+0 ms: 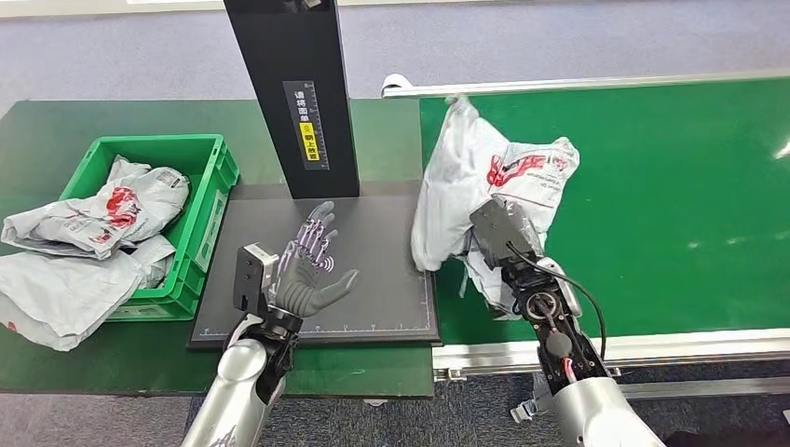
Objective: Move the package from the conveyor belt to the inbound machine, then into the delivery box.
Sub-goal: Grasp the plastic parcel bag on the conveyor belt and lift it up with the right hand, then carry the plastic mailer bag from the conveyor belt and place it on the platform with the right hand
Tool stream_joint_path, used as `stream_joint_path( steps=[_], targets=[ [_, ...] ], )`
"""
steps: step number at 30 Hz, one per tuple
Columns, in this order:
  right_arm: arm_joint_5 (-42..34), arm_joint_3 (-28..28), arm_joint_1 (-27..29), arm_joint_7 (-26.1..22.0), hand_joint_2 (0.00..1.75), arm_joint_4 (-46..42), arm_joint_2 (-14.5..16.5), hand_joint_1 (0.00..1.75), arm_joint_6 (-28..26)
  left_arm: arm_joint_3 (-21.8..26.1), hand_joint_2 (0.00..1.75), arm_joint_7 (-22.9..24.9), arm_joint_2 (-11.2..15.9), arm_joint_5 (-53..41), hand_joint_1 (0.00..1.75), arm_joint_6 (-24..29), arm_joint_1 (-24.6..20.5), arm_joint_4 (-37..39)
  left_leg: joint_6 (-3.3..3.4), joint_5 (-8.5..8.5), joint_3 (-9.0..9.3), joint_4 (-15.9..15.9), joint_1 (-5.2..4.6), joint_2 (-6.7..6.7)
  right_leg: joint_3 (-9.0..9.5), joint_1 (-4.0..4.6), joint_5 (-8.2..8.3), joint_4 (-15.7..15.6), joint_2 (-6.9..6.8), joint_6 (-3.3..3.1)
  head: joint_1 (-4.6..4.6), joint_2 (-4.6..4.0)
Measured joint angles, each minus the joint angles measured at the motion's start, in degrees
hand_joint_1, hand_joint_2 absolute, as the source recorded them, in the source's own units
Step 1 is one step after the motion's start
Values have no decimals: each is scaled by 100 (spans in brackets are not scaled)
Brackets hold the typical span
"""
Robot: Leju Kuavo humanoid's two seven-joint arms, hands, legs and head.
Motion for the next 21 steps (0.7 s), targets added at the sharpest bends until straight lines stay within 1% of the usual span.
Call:
stream_joint_path(
  steps=[6,8,15,21],
  targets=[
    [-51,-163,159,-36,175,-487,48,175,-12,9,175,-2,-2,3,0,3,11,-15,0,0,0,0,0,-1,2,0,0,0,0,1,0,0],
    [-117,-203,197,-136,175,-589,58,175,-84,10,175,-9,-2,5,0,3,12,-15,0,0,0,1,0,-2,1,0,1,0,0,1,0,0],
    [-862,-422,403,-1065,175,-1065,144,175,-621,8,175,-227,-2,32,0,31,9,-6,0,-1,0,0,0,0,-1,0,0,0,0,1,0,1],
    [-1444,-619,548,-1844,175,-1593,285,175,-1199,7,175,-703,1,221,0,138,8,-30,0,-1,0,0,0,-1,0,0,-1,0,0,1,0,2]
  ],
)
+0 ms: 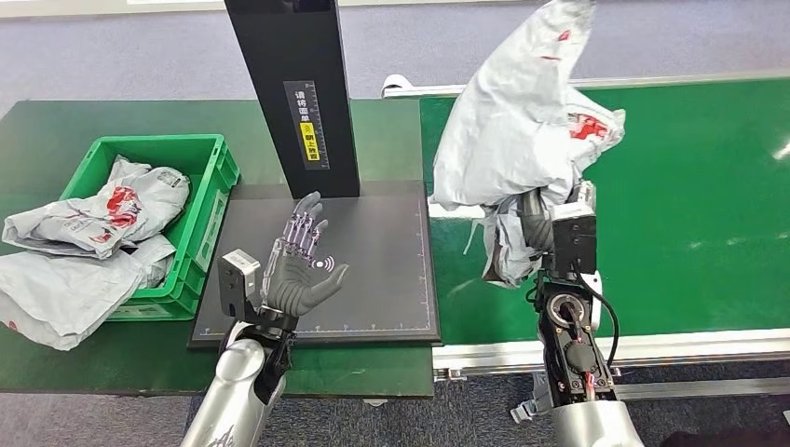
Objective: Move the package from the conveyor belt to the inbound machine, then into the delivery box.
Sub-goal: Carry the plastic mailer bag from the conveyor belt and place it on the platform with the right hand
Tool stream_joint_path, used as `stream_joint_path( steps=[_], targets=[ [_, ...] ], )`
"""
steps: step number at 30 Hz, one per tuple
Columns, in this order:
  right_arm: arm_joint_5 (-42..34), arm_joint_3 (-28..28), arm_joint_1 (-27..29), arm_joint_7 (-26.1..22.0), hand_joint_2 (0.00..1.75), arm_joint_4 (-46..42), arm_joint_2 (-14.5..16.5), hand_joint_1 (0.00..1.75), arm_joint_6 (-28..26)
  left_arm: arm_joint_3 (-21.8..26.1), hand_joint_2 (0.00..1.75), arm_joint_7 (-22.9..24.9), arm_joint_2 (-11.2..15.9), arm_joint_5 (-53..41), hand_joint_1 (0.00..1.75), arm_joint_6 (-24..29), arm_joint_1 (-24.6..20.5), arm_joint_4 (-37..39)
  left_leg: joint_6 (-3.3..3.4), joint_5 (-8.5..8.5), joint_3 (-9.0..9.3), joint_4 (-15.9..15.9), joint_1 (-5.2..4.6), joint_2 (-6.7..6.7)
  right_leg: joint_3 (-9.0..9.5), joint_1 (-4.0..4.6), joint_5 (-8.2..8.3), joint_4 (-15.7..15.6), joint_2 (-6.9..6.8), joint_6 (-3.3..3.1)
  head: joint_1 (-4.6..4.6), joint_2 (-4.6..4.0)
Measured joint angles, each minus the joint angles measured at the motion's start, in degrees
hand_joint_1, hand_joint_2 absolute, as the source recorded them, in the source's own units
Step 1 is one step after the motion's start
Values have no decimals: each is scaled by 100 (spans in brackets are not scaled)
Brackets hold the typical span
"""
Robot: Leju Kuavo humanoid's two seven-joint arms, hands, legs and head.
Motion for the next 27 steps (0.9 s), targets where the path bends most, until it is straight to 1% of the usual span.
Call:
stream_joint_path(
  steps=[3,5,7,9,12,14,17,21,22,24,27],
  targets=[
    [-138,-56,81,-241,175,-253,41,175,-121,0,175,-119,0,48,0,162,0,-47,0,0,0,0,0,1,1,0,0,0,0,0,1,-1],
    [-111,-54,119,-290,175,-358,48,175,-38,2,175,-257,0,-64,0,503,2,-99,0,0,-1,0,0,2,2,0,0,0,0,0,1,-1],
    [31,7,120,-96,175,-384,32,175,346,4,175,-424,1,-221,0,932,5,-189,0,0,-2,-1,0,3,2,0,0,1,1,0,0,-1],
    [273,157,91,187,175,-328,-5,175,930,9,175,-590,2,-274,0,1250,10,-311,0,0,-2,-1,0,3,2,0,1,1,1,0,-1,-2],
    [796,517,-14,459,175,-90,-71,175,1875,25,175,-894,2,-278,0,1690,53,-535,0,0,-1,-1,2,1,2,2,0,1,0,0,-1,-1],
    [1033,765,-68,563,175,101,-115,175,2325,36,175,-1024,2,-280,0,1875,90,-680,0,1,-2,-1,3,-4,2,3,-1,1,-4,1,-1,-1],
    [1141,1006,-123,617,175,322,-158,175,2615,49,175,-1066,4,-273,0,1942,129,-827,0,1,-7,-1,2,-15,2,3,-3,1,-11,2,0,-1],
    [1439,1411,-276,725,175,710,-270,175,3525,65,175,-1130,7,-157,0,2122,153,-914,0,0,-8,0,1,-11,2,2,-3,0,-8,3,1,-2],
    [1500,1542,-308,731,175,839,-294,175,3666,70,175,-1138,7,-110,0,2184,154,-933,0,1,-8,0,1,-13,2,2,-3,0,-9,3,1,-2],
    [1560,1795,-380,732,175,1117,-328,175,3799,86,175,-1141,5,-44,0,2333,155,-973,0,1,-8,0,1,-18,2,2,-3,0,-11,3,0,-2],
    [1566,2052,-522,729,175,1457,-369,175,3824,109,175,-1141,4,14,0,2470,156,-1015,0,1,-6,0,2,-17,2,2,-3,0,-11,3,-1,-2]
  ],
)
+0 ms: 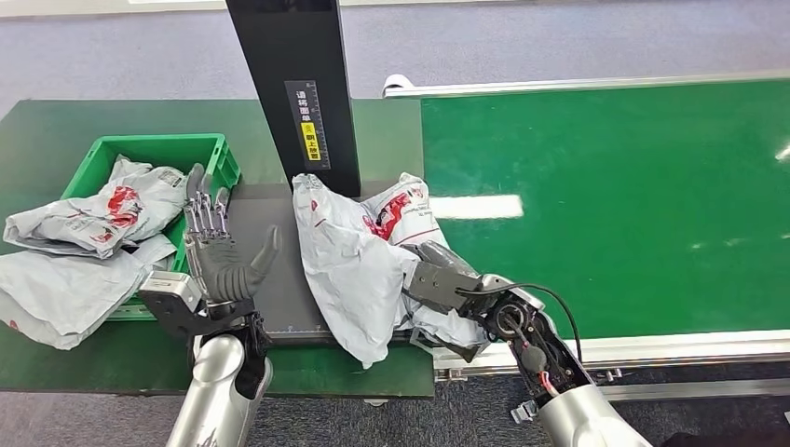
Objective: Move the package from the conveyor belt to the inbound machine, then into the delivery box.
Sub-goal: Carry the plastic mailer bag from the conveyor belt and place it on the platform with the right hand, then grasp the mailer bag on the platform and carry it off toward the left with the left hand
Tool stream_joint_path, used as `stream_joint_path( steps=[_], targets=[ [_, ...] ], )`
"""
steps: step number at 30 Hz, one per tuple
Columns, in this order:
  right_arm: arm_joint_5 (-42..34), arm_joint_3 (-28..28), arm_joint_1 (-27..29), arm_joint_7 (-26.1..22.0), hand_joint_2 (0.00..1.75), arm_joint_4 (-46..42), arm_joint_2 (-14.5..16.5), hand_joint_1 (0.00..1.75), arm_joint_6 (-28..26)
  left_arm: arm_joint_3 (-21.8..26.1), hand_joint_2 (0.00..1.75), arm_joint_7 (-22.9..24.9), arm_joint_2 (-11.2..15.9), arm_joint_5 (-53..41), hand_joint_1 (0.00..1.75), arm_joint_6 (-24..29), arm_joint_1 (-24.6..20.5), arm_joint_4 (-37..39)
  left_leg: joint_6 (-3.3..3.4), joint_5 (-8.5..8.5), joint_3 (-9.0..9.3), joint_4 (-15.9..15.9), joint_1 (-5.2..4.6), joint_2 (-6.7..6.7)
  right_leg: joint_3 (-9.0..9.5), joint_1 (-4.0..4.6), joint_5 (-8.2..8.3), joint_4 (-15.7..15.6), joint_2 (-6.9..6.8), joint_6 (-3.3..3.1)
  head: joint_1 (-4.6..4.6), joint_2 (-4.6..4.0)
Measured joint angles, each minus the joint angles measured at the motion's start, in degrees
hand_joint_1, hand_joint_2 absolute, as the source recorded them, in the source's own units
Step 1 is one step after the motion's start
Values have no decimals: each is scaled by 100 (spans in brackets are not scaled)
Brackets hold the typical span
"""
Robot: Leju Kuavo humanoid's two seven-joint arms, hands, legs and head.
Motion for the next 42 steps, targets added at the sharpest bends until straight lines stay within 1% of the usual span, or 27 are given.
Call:
stream_joint_path(
  steps=[5,13,14,15,17,18,19,23,27,29,30,34,38,42],
  targets=[
    [-30,276,-130,-44,175,279,-70,175,118,19,175,0,-2,26,0,39,1,-18,0,0,2,0,0,0,1,0,0,0,0,0,1,1],
    [-36,455,-213,-48,175,426,-127,175,219,65,175,0,-2,29,0,41,0,-24,0,0,3,0,0,1,1,0,0,-1,0,0,1,0],
    [-31,484,-223,-48,175,436,-135,168,253,68,175,0,-2,29,0,41,-1,-24,0,0,3,0,0,1,1,0,0,0,0,0,1,0],
    [-29,511,-233,-52,175,445,-142,130,264,70,175,0,-2,30,0,40,-3,-24,0,0,4,0,0,1,2,0,0,0,0,0,0,0],
    [-48,548,-245,-77,175,458,-151,43,173,76,175,0,-3,37,0,39,-4,-25,0,0,4,0,0,1,2,0,0,0,0,0,0,0],
    [-70,555,-246,-98,175,460,-151,6,52,80,175,0,-4,41,0,39,-2,-29,0,0,4,0,0,1,3,0,0,0,1,0,0,0],
    [-98,554,-244,-118,175,456,-149,0,-115,85,175,0,-4,48,0,39,3,-37,0,0,4,0,0,1,3,0,0,0,1,0,1,0],
    [-209,437,-199,-143,175,268,-117,0,-868,99,175,0,-17,72,0,40,45,-81,0,0,4,0,0,2,2,0,0,0,1,0,1,1],
    [-198,218,-104,-210,175,-38,-76,0,-1319,106,175,0,-37,132,0,20,58,-90,0,0,3,1,0,1,1,0,0,0,1,0,1,0],
    [-197,115,-47,-279,175,-184,-48,0,-1424,104,175,0,-49,175,0,-11,57,-90,0,0,3,0,0,2,1,0,0,0,1,0,1,0],
    [-242,67,-17,-329,175,-252,-35,0,-1393,101,175,0,-55,192,0,-22,56,-90,0,0,3,0,0,2,1,0,0,0,1,0,1,1],
    [-593,-58,94,-555,175,-425,-7,0,-997,82,175,0,-66,244,0,-37,53,-90,0,0,3,0,0,2,0,0,0,-1,2,0,3,0],
    [-627,-67,103,-575,175,-437,-5,0,-960,79,175,0,-66,245,0,-38,53,-90,0,0,3,0,0,2,0,0,0,-1,1,0,4,0],
    [-1033,-225,216,-744,175,-569,27,0,-581,67,175,0,-66,259,0,-42,53,-90,0,0,4,0,0,3,1,0,0,0,2,0,2,1]
  ],
)
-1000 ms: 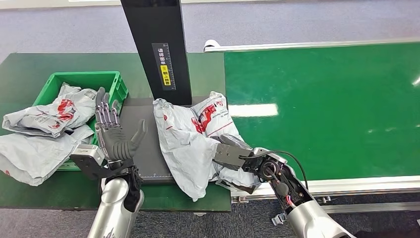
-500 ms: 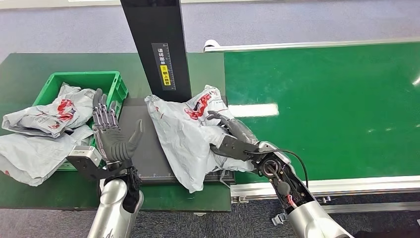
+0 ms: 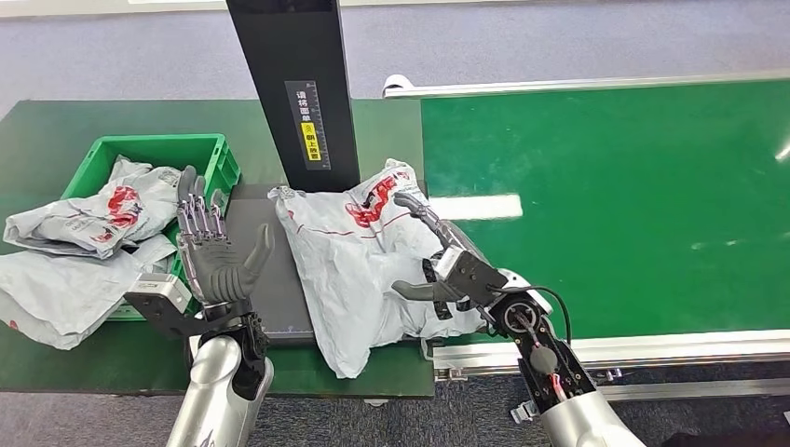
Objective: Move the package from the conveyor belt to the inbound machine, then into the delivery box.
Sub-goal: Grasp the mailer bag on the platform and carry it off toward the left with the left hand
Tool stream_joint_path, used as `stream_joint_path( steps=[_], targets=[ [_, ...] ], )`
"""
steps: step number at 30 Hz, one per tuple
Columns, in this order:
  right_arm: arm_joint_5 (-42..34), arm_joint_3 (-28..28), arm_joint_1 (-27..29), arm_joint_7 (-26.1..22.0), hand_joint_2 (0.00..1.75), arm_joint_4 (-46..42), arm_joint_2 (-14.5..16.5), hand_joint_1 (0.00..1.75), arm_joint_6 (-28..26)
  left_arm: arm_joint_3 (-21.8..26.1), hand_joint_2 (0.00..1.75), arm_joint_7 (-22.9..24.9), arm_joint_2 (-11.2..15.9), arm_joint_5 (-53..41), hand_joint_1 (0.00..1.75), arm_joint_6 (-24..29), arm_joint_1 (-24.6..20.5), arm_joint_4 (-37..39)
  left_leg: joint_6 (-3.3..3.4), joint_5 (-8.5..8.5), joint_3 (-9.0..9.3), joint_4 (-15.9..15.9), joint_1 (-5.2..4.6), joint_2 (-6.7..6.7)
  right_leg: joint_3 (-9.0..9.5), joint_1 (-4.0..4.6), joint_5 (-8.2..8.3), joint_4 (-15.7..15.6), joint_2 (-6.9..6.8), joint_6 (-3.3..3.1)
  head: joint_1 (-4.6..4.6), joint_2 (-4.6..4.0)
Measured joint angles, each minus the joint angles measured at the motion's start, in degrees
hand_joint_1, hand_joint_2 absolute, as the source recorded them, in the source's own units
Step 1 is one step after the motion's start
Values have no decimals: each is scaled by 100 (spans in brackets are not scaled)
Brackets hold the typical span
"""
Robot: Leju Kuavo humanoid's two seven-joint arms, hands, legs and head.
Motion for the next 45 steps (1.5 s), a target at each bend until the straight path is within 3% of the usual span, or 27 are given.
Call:
stream_joint_path(
  steps=[13,21,23,27,29,34,40,45],
  targets=[
    [-138,-103,62,-25,175,-78,7,0,143,-4,175,0,-2,4,0,-2,0,0,0,0,0,0,0,0,0,0,0,0,0,0,0,-1],
    [-1255,-236,105,-93,175,-154,11,0,1095,-79,175,33,2,44,0,-213,-10,59,0,0,0,0,0,-1,0,0,0,0,0,0,-1,0],
    [-1378,-314,163,-219,175,-332,18,0,858,-135,175,104,9,65,0,-429,-13,101,0,0,0,0,0,-1,-1,0,0,0,0,0,-1,0],
    [-1447,-650,270,-37,175,-812,113,0,-705,-343,175,404,17,50,0,-1233,-14,177,0,0,-1,0,0,-1,-2,-1,0,-1,-1,0,-1,-1],
    [-1721,-912,286,78,175,-963,184,0,-1220,-508,175,504,8,10,0,-1535,-19,230,0,0,0,0,-1,4,-2,-1,0,-1,1,0,0,0],
    [-2432,-1396,409,150,175,-1226,307,0,-1515,-888,175,643,-24,-93,0,-1834,-62,374,0,-1,0,1,-1,7,-2,-1,0,-1,3,0,-2,0],
    [-2465,-1560,489,-77,175,-1396,393,0,-1974,-1087,175,795,-23,-104,0,-2053,-126,556,0,-1,0,0,0,7,-4,0,0,0,4,0,-2,-1],
    [-2419,-1576,533,-210,175,-1573,435,0,-2221,-1357,175,1572,4,-887,0,-2243,-285,1012,0,-1,0,0,-1,6,-2,-1,0,-1,4,0,-1,0]
  ],
)
